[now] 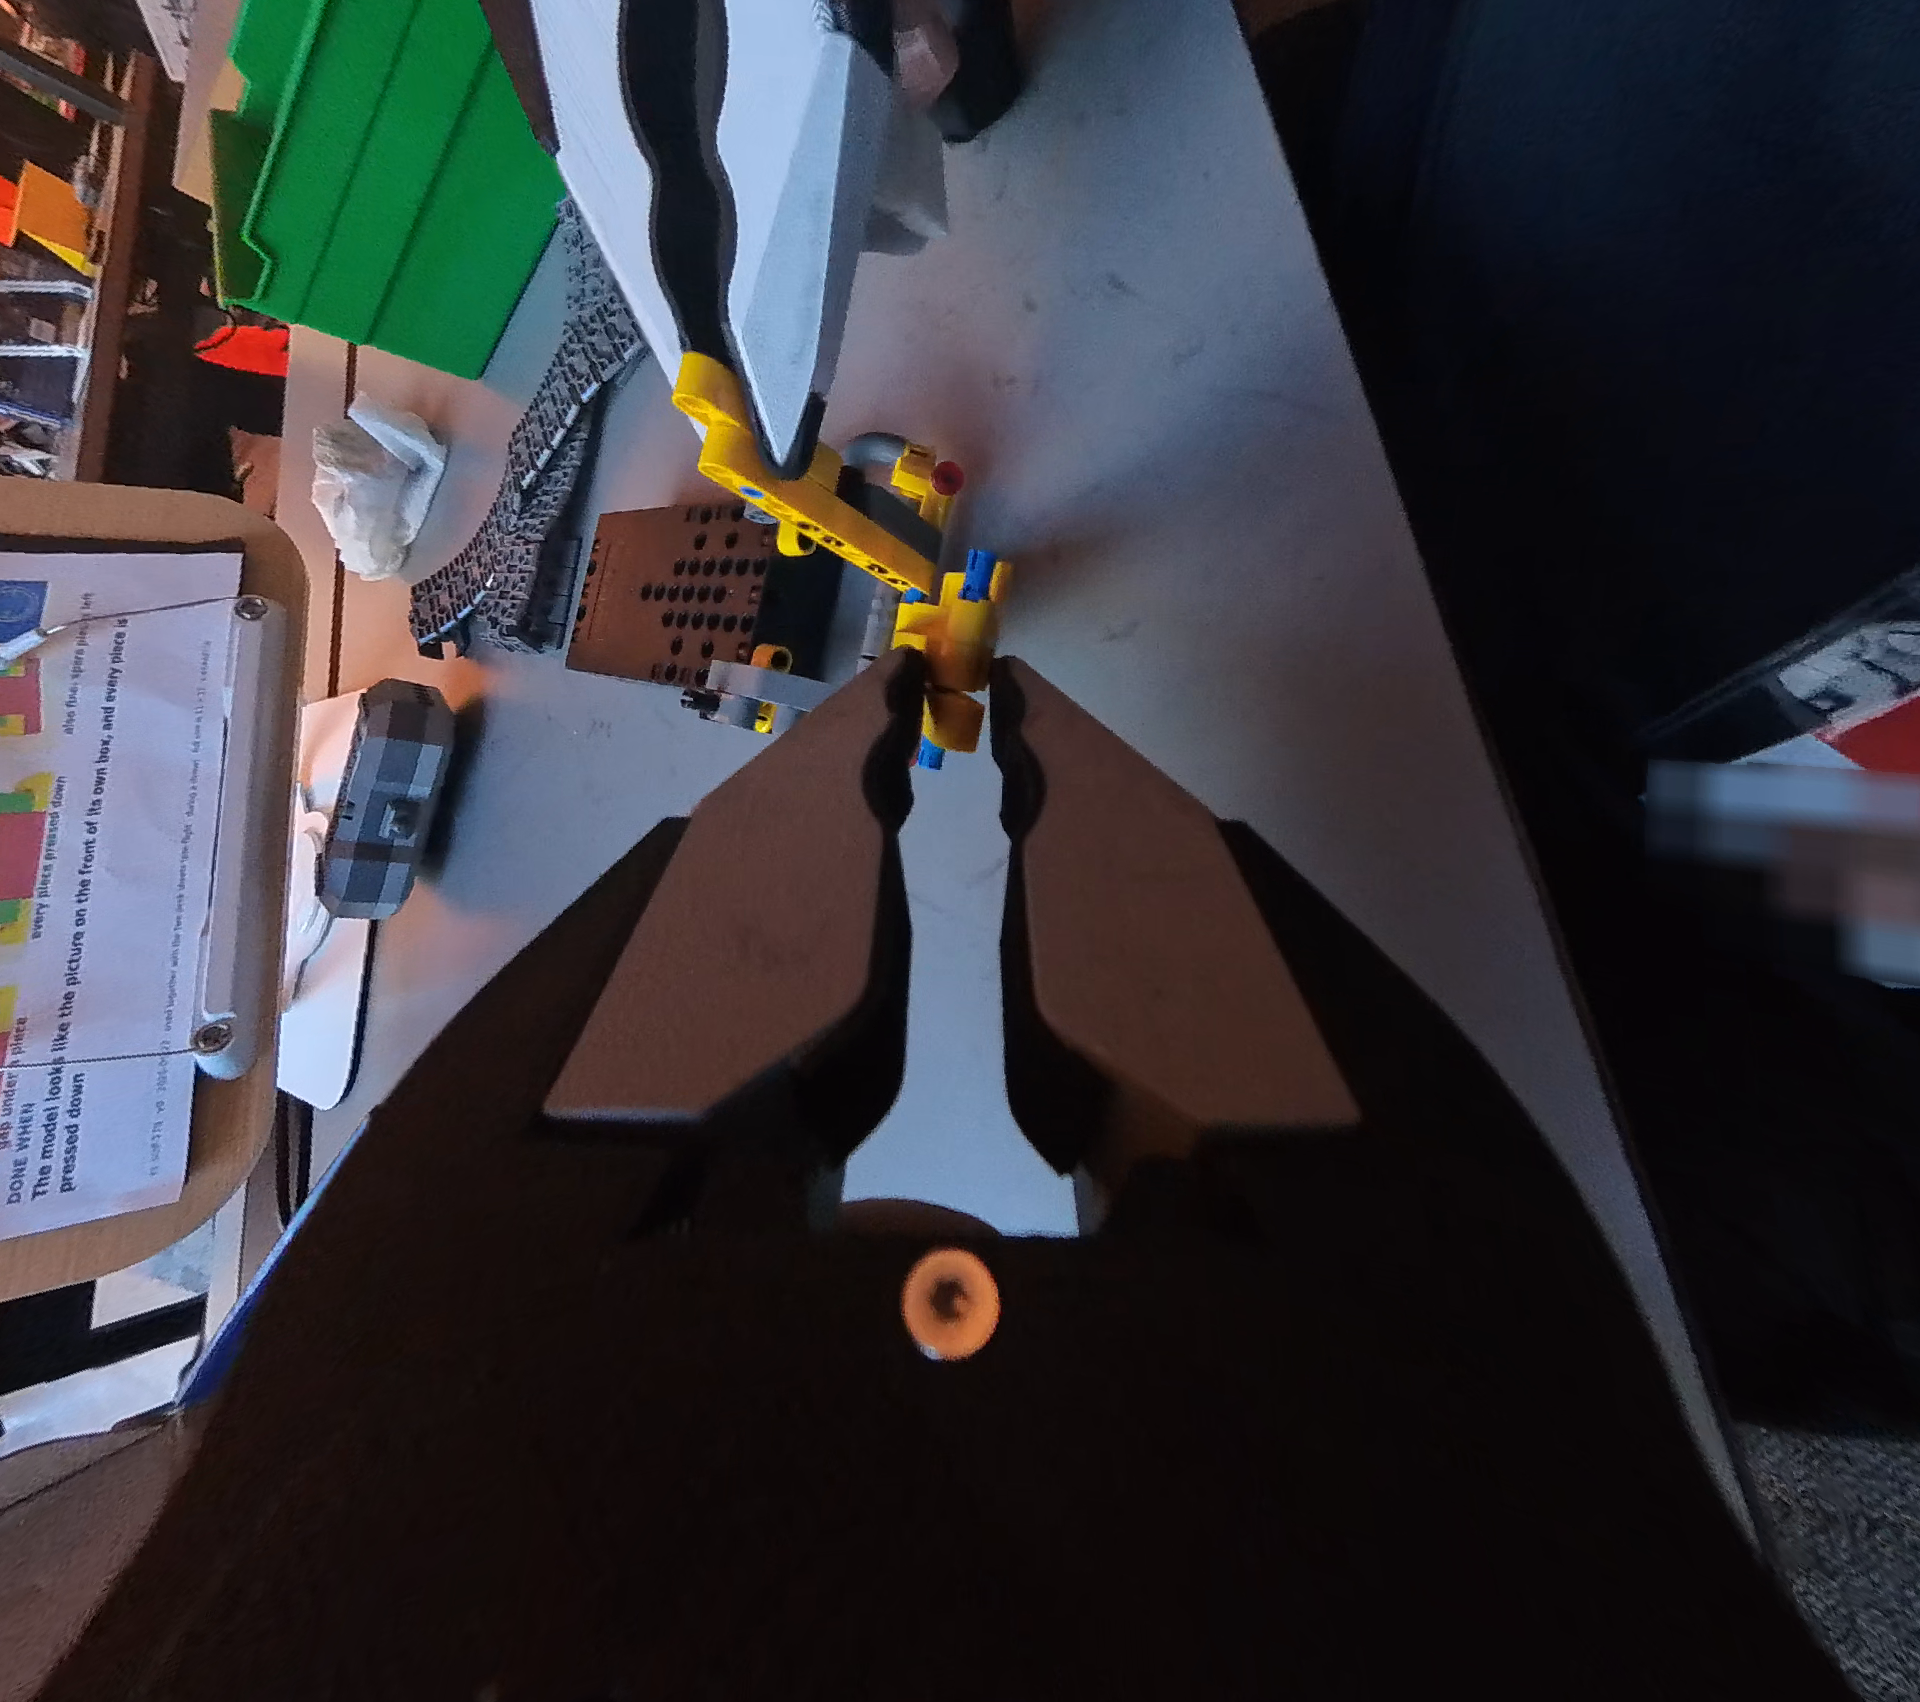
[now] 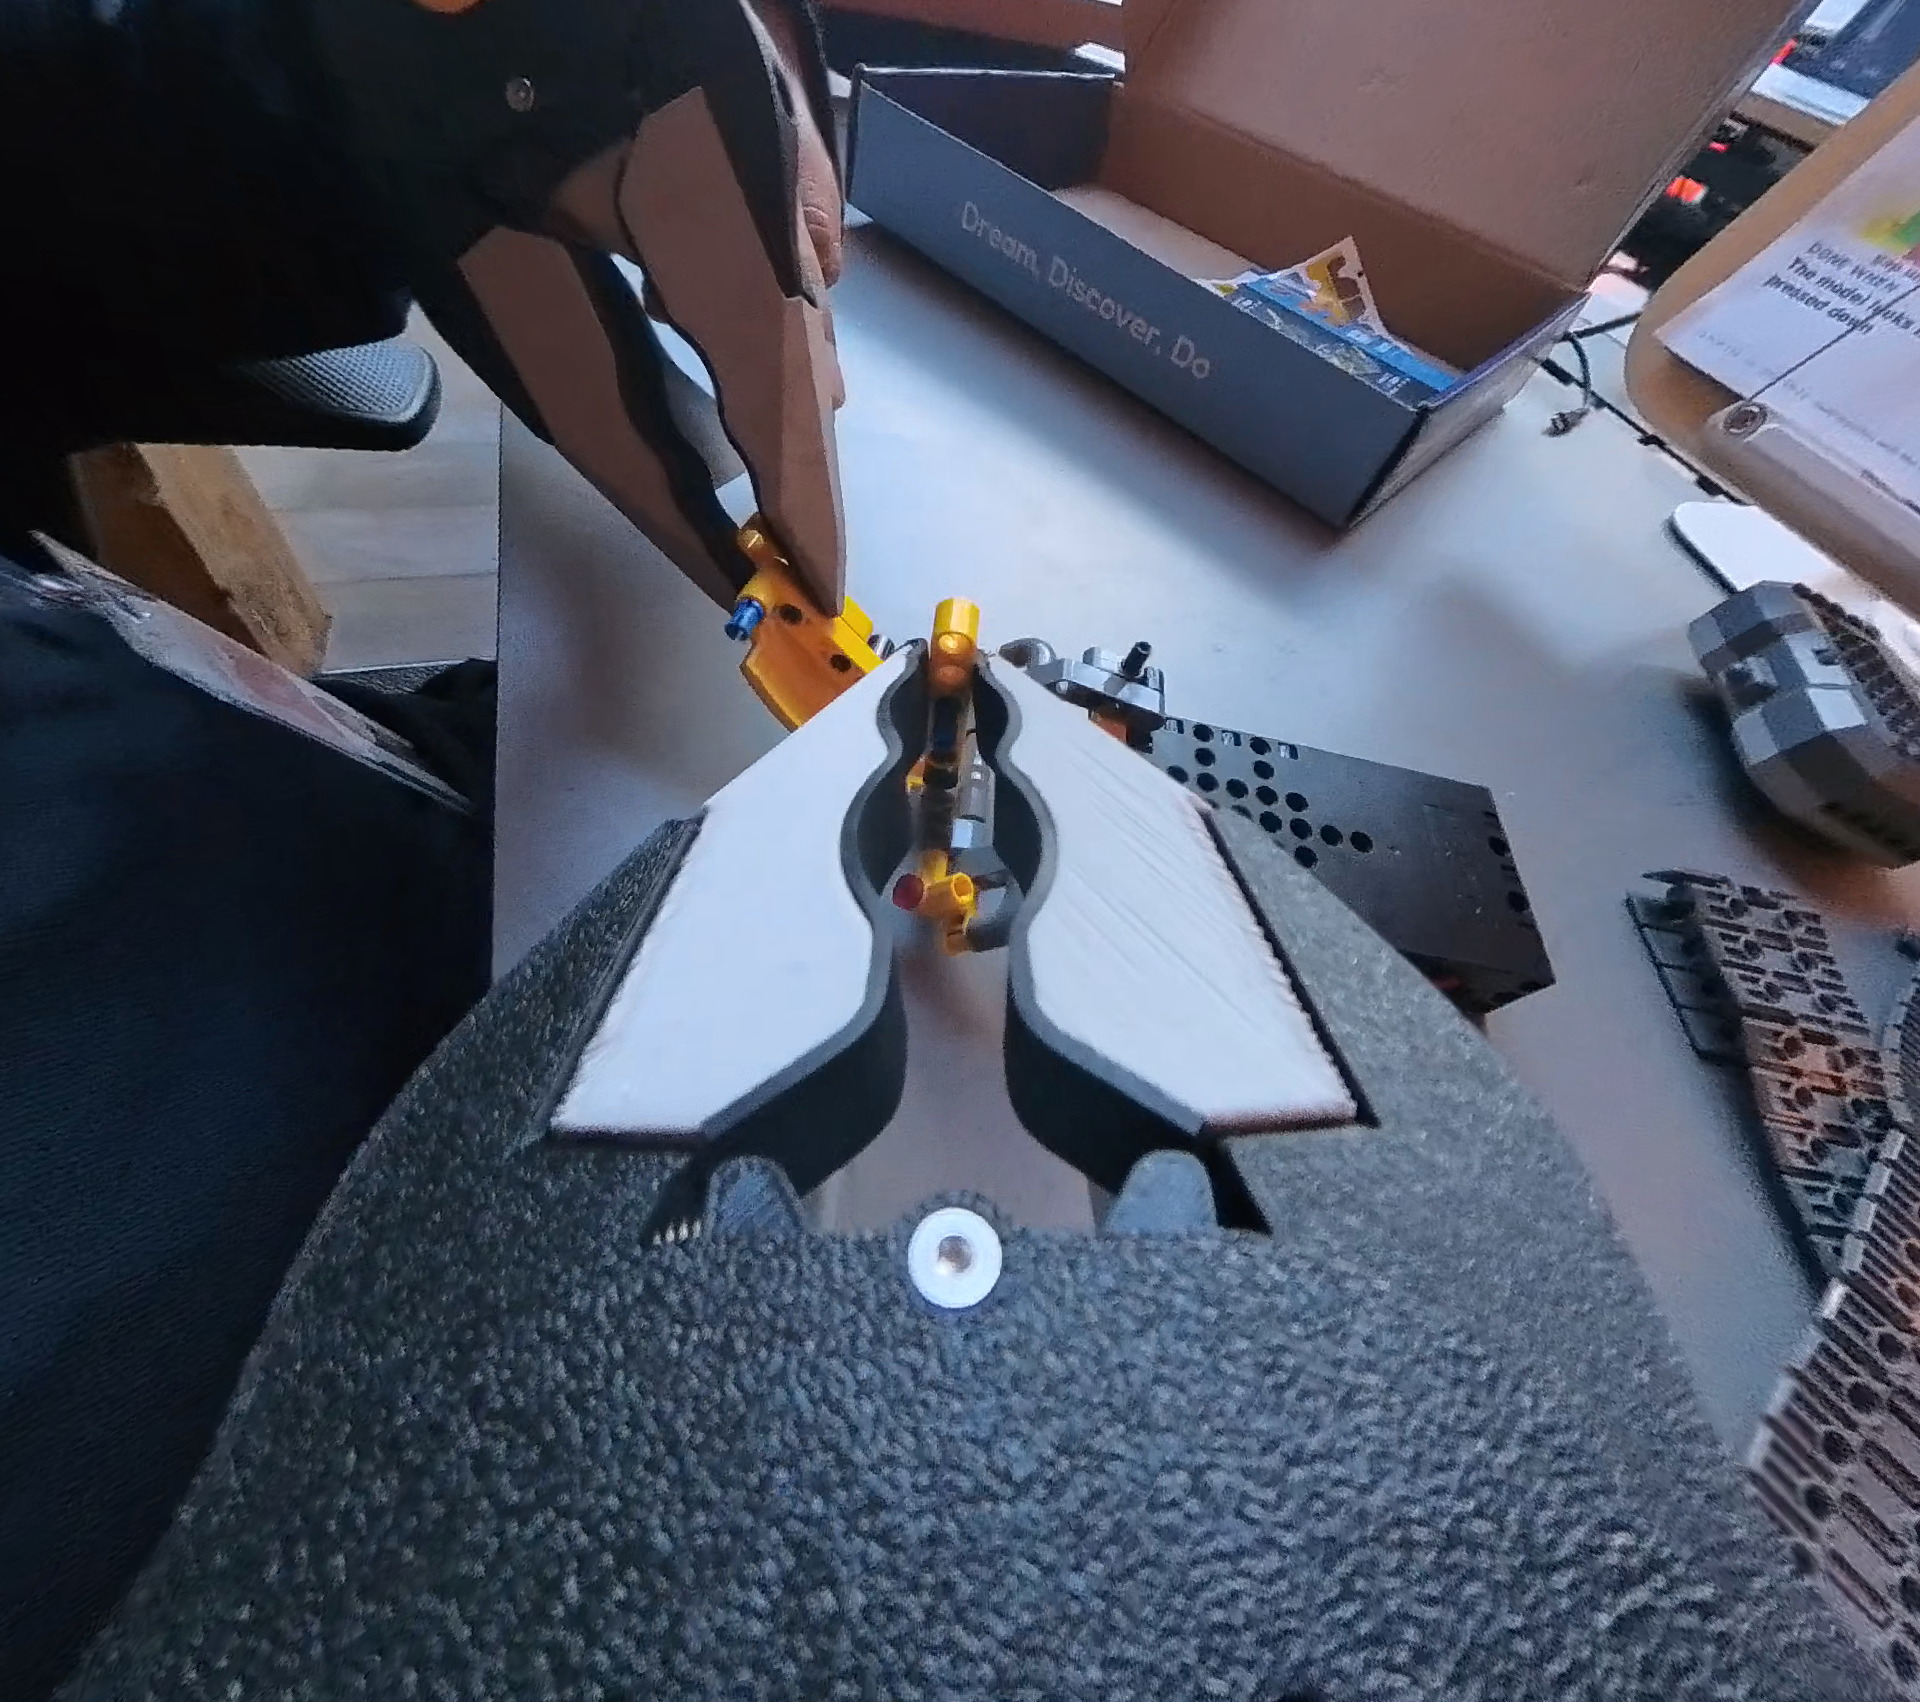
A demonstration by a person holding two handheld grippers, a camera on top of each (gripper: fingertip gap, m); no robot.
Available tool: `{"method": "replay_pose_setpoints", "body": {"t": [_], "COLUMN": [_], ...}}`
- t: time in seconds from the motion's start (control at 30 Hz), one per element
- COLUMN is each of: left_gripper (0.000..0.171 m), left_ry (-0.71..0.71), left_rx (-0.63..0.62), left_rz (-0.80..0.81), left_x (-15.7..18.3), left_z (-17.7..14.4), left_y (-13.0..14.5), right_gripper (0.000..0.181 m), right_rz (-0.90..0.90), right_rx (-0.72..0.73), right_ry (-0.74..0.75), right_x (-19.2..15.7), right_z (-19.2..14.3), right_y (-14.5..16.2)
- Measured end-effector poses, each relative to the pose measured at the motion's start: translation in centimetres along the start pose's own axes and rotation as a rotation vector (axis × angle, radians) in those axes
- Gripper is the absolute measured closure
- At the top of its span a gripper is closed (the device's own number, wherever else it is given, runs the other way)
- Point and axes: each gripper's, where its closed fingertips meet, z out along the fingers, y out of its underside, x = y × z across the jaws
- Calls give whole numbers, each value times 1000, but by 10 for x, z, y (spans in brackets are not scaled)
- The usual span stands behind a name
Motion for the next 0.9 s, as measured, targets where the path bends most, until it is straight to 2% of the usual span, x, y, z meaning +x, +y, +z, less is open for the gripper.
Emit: {"method": "replay_pose_setpoints", "body": {"t": [0.13, 0.2, 0.27, 0.37, 0.53, 0.63, 0.9], "left_gripper": [161, 160, 151, 144, 150, 155, 161], "left_ry": [15, 80, 148, 151, 122, 35, 108], "left_rx": [24, 38, 40, 64, 185, 253, 224], "left_rz": [-20, -87, -133, -167, -298, -388, -524], "left_x": [1, 8, 15, 12, -8, -30, -22], "left_z": [-3, -4, -7, -11, -18, -23, -1], "left_y": [-5, -13, -18, -21, -38, -47, -46], "right_gripper": [177, 177, 177, 177, 177, 177, 176], "right_rz": [16, 6, 1, -8, 13, 31, 84], "right_rx": [19, 27, 24, 11, 29, 37, 62], "right_ry": [-44, -84, -123, -145, -234, -245, -256], "right_x": [-3, -10, -18, -23, -34, -34, -29], "right_z": [-2, -3, -4, -3, -8, -9, -13], "right_y": [-2, -3, -3, -2, -4, -5, -7]}}
